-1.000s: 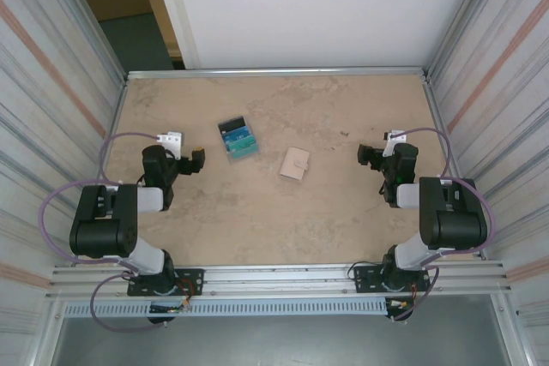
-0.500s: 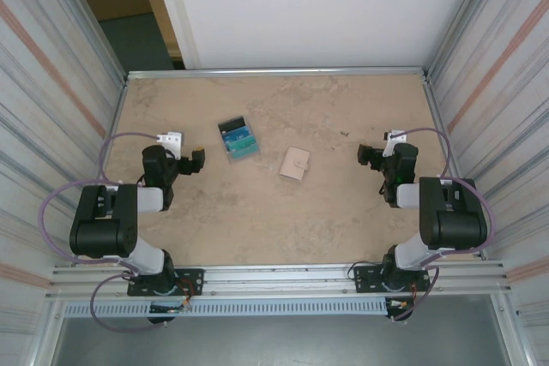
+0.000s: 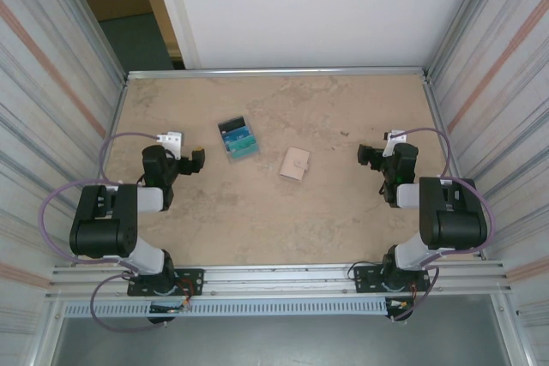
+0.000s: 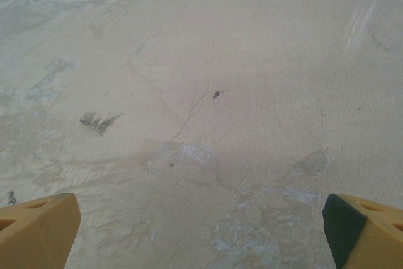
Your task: Take the credit cards out of the card holder
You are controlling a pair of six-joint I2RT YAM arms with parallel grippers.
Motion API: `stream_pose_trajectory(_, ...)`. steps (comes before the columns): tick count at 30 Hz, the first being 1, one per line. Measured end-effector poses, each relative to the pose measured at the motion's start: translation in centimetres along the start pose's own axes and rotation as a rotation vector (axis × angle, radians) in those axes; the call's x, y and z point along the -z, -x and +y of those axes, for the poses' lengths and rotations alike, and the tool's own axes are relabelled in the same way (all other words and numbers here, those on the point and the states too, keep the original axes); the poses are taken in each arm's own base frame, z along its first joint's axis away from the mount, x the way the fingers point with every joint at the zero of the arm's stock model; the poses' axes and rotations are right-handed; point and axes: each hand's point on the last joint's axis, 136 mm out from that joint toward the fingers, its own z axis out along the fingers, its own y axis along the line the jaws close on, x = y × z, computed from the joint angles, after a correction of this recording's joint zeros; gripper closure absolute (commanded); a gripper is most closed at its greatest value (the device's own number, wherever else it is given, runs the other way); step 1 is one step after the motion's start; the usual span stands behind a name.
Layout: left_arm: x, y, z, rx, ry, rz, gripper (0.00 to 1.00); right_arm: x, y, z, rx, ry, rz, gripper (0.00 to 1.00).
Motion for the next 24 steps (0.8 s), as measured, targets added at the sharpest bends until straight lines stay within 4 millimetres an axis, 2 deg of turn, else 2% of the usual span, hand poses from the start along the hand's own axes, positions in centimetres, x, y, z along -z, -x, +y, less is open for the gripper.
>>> stream_pose_trajectory(4,0.4,0.3,0.2,0.008,0.013,0.004,0.01,-0.1,-0.1,0.0,-0.001,-0.002,0.015,0.01)
stream_pose_trajectory(12,2.6,3.2,0.9,0.028,0.061,-0.056,0.01,0.8,0.9,-0.2,-0.004,-0.019,0.004,0.01)
stream_pose_trajectory(18,4.8,5.4,1.5,0.088,0.105,-0.108,0.01,2.0,3.2,-0.6,-0.027,-0.055,-0.023,0.01)
stream_pose_trajectory(24,6.9,6.2,1.7,0.213,0.127,-0.101,0.01,3.2,5.3,-1.1,-0.068,-0.098,-0.038,0.01)
